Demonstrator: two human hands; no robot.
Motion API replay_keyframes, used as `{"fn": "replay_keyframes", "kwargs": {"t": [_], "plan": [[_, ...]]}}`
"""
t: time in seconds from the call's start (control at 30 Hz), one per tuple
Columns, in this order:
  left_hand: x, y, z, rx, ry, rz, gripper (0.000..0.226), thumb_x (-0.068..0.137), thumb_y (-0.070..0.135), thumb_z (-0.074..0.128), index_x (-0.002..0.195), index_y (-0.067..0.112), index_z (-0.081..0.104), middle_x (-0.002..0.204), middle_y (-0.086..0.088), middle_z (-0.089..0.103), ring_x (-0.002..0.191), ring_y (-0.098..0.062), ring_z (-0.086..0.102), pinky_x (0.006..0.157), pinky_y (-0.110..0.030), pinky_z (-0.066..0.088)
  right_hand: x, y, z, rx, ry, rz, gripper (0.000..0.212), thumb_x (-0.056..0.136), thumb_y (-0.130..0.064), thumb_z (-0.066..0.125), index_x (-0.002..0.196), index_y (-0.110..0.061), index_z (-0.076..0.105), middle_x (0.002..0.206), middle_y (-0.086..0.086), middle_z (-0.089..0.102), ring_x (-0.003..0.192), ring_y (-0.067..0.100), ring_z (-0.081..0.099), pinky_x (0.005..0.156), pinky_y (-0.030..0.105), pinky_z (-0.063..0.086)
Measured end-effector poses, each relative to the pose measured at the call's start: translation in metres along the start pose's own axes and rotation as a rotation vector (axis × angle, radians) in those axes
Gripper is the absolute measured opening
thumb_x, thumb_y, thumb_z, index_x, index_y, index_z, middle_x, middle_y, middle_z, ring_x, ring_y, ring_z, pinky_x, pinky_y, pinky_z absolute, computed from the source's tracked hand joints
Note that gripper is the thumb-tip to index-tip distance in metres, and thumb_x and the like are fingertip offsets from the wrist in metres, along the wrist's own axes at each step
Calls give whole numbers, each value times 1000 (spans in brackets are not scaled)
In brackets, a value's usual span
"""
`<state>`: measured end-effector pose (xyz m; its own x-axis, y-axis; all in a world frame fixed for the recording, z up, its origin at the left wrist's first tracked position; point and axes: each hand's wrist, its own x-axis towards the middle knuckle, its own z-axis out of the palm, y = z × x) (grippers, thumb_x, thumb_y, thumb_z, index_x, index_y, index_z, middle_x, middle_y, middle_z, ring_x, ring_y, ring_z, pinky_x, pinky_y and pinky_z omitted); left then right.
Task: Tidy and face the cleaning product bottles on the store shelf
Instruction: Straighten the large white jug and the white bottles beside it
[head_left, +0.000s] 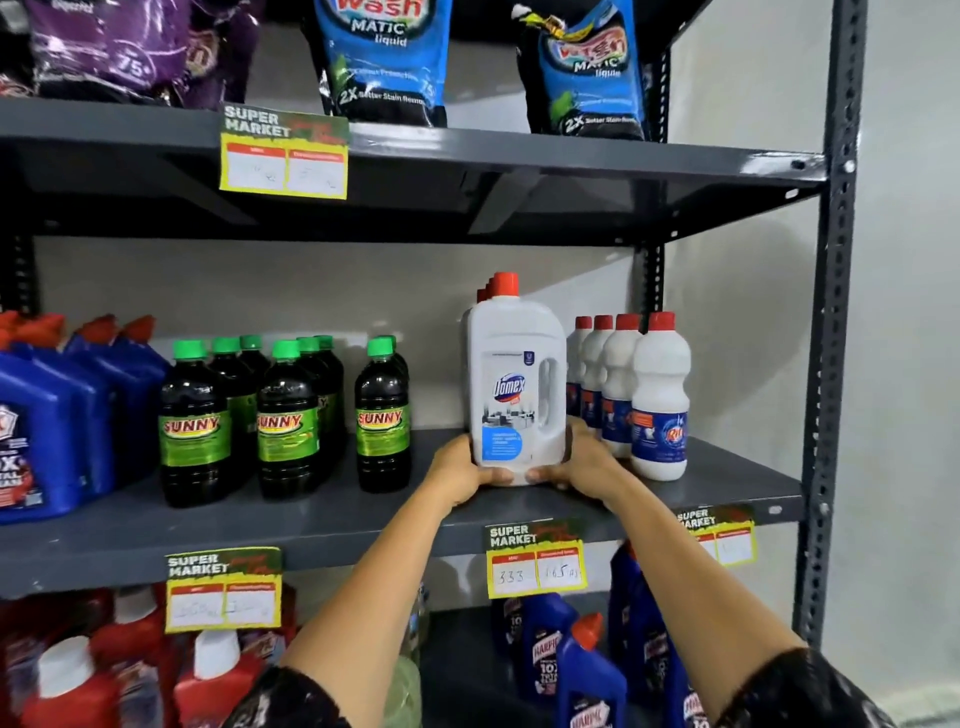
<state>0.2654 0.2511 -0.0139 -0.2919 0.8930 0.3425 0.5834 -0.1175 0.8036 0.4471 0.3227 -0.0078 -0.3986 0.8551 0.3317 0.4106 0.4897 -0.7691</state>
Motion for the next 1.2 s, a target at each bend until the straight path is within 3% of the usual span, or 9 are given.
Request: {"fn": "replay_keyframes", "kwargs": {"t": [0.07,0.13,0.23,0.3,0.37,0.43,0.5,0.83,1.2], "plan": [[0,-1,0,8,6,-3,62,62,22,87,119,13,62,123,-4,67,109,-18,63,89,-28,48,-1,-2,-2,-9,-26,15,79,60,-26,88,119,-21,35,97,-1,66,65,17,62,68,36,59],[1,-2,0,11,-3,-12,64,61,24,88,118,14,62,123,-3,67,109,-18,63,90,-29,48,-5,0,-8,-81,-1,5,74,62,-30,87,116,-17,39,95,0,63,76,18,61,67,32,53],[2,-3,0,6,-26,-16,64,60,24,88,117,17,60,124,-2,67,110,-18,62,93,-31,48,-21,15,-33,-140,379,1,60,65,-35,84,103,-15,42,94,7,61,89,28,60,69,33,45],[4,-4,1,-7,-27,-15,63,60,22,88,117,18,61,124,-2,67,108,-18,62,92,-31,47,-28,33,-61,-196,618,102,77,61,-38,86,115,-7,41,113,17,57,106,39,56,82,43,48],[3,-5,2,-28,-24,-14,61,60,19,88,116,19,62,123,-3,67,107,-18,62,93,-30,46,-28,46,-86,-257,523,255,94,61,-37,86,130,-2,34,131,22,45,121,42,46,99,50,42],[4,-6,2,-49,-20,-18,59,60,15,88,114,19,63,123,-4,67,106,-17,62,94,-30,46,-23,52,-98,-159,260,246,84,64,-27,86,131,-4,41,134,18,50,122,37,49,104,49,41],[5,-9,1,-64,-22,-26,58,60,14,88,112,20,63,123,-4,67,105,-17,62,96,-32,46,-20,54,-97,-88,169,195,74,61,-19,87,125,-8,52,128,14,61,116,32,56,102,47,44],[8,-10,2,-50,-46,-41,63,63,15,86,120,15,58,127,-6,64,114,-22,60,103,-39,44,-14,51,-79,-271,380,320,91,59,-47,84,126,-9,35,128,14,57,118,35,55,98,51,46],[4,-6,1,-33,-56,-59,63,65,14,85,121,13,57,128,-8,63,115,-23,59,105,-41,43,-19,49,-81,-300,323,306,85,66,-49,78,131,-13,37,132,11,57,121,33,54,102,50,43]]}}
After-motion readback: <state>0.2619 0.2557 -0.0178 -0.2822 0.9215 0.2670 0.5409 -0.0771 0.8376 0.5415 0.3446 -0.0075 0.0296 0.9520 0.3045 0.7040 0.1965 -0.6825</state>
